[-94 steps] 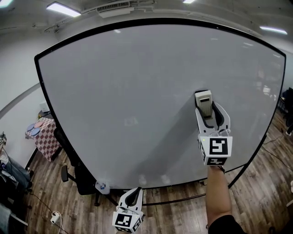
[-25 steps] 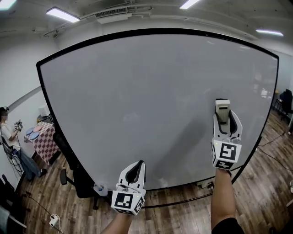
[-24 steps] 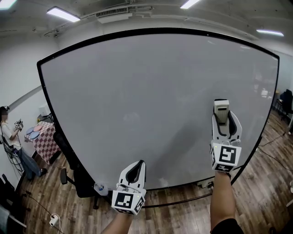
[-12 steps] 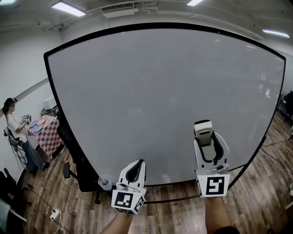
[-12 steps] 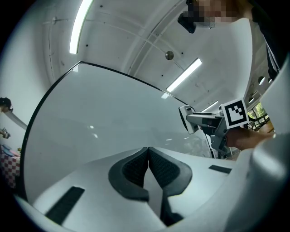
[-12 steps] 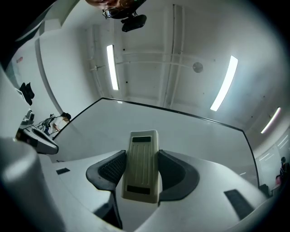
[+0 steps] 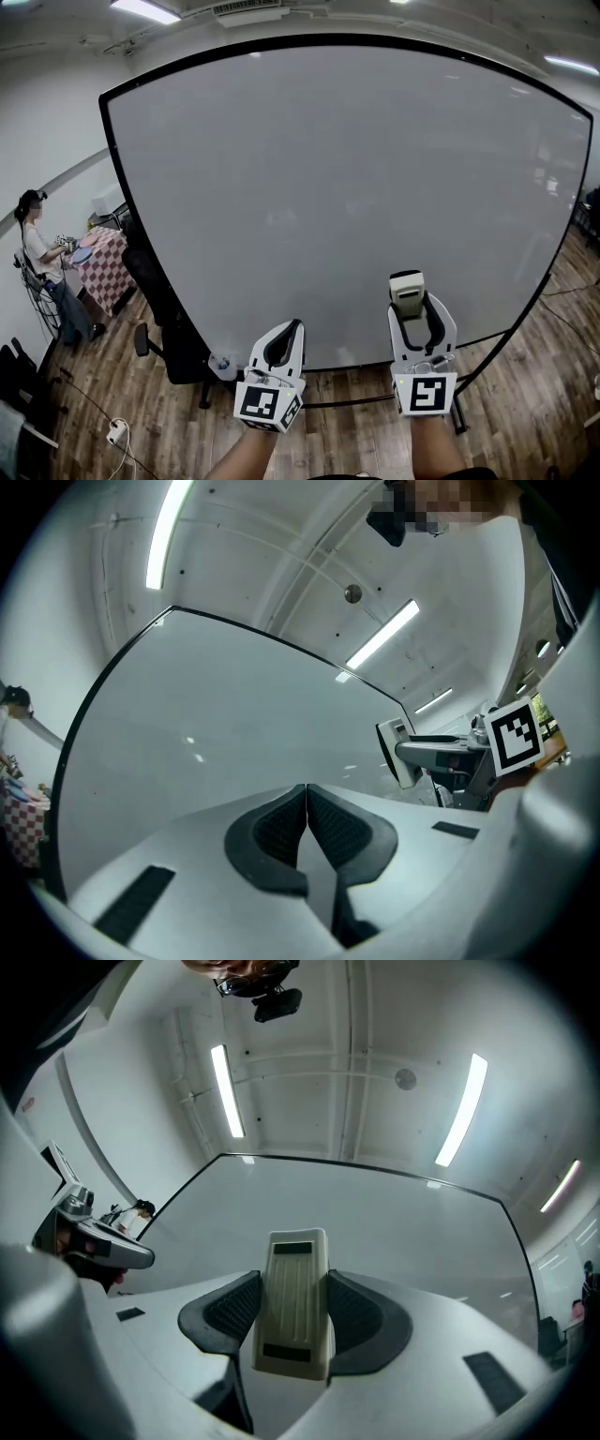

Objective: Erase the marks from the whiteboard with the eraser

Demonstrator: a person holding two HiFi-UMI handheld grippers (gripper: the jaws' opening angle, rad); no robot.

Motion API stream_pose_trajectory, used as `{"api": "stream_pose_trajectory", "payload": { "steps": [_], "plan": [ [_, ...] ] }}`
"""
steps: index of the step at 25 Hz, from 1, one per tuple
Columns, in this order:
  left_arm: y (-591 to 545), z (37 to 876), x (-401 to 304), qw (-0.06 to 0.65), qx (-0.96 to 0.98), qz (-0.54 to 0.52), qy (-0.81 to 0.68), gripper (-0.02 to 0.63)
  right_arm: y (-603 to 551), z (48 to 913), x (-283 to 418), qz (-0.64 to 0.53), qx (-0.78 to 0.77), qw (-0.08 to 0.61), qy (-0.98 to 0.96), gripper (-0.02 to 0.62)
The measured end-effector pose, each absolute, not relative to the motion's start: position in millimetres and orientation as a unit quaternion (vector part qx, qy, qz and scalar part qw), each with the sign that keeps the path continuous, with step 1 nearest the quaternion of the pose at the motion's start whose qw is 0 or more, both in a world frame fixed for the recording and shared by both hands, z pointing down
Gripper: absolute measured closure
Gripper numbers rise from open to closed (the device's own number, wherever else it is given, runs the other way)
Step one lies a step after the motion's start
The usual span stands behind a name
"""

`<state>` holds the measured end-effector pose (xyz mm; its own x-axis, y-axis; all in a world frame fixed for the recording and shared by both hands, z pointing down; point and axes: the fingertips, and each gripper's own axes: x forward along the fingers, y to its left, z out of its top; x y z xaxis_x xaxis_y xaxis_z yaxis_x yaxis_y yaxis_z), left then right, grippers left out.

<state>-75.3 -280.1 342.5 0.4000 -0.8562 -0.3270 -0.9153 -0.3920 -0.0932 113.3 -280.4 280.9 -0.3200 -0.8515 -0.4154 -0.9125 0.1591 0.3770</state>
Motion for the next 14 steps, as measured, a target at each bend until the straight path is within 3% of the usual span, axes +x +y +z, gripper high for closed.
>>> {"api": "stream_pose_trajectory", "payload": {
  "steps": [14],
  "plan": [
    [-270.1, 331.3, -100.4, 0.147, -0.814, 0.122, 0.548, 0.584, -278.6, 312.2, 78.3, 0.259, -0.571, 0.046, 0.778, 0.350]
  ]
}}
